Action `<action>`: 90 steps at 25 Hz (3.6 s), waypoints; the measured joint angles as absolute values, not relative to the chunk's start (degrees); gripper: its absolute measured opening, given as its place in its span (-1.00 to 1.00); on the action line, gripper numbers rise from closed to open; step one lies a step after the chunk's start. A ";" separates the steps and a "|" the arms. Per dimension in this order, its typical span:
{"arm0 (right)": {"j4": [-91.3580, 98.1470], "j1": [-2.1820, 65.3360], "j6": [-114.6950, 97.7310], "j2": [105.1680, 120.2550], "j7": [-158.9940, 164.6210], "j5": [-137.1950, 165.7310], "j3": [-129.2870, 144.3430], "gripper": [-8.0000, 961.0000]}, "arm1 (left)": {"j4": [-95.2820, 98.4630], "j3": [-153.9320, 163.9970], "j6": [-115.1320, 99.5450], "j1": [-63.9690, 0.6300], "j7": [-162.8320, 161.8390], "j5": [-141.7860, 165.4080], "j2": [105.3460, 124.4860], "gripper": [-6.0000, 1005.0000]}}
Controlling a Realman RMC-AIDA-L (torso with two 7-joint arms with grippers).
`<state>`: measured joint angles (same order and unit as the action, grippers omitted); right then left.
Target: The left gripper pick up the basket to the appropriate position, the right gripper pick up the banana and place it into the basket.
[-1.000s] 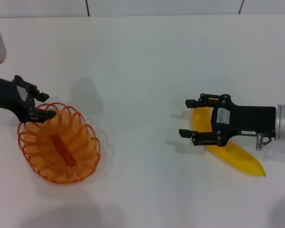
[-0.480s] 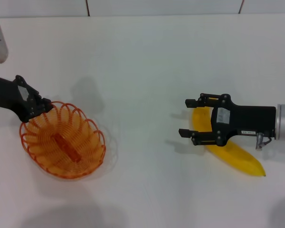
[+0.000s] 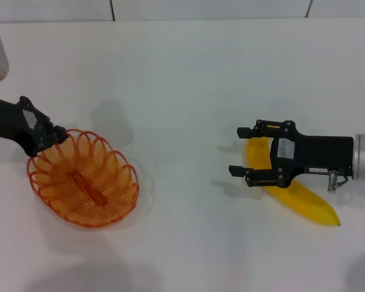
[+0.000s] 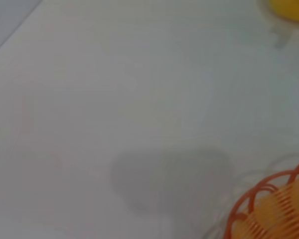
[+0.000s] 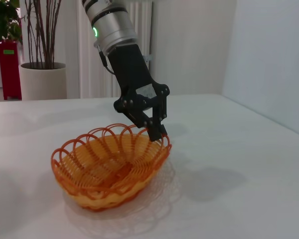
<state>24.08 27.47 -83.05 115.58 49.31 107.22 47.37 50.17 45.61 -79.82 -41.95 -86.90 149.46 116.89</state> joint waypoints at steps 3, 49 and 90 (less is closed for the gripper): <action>24.08 27.21 -83.07 115.51 49.31 107.22 47.22 0.64 | 50.75 45.21 -81.44 -41.65 -86.56 147.83 116.75 -0.89; 24.08 27.95 -82.44 115.66 48.92 105.46 46.93 0.64 | 33.92 44.17 -67.22 -48.71 -119.23 140.79 116.48 -0.89; 24.02 27.24 -82.44 115.46 49.18 104.92 44.59 0.64 | 59.00 50.85 -73.98 -33.61 -112.55 126.26 117.32 0.02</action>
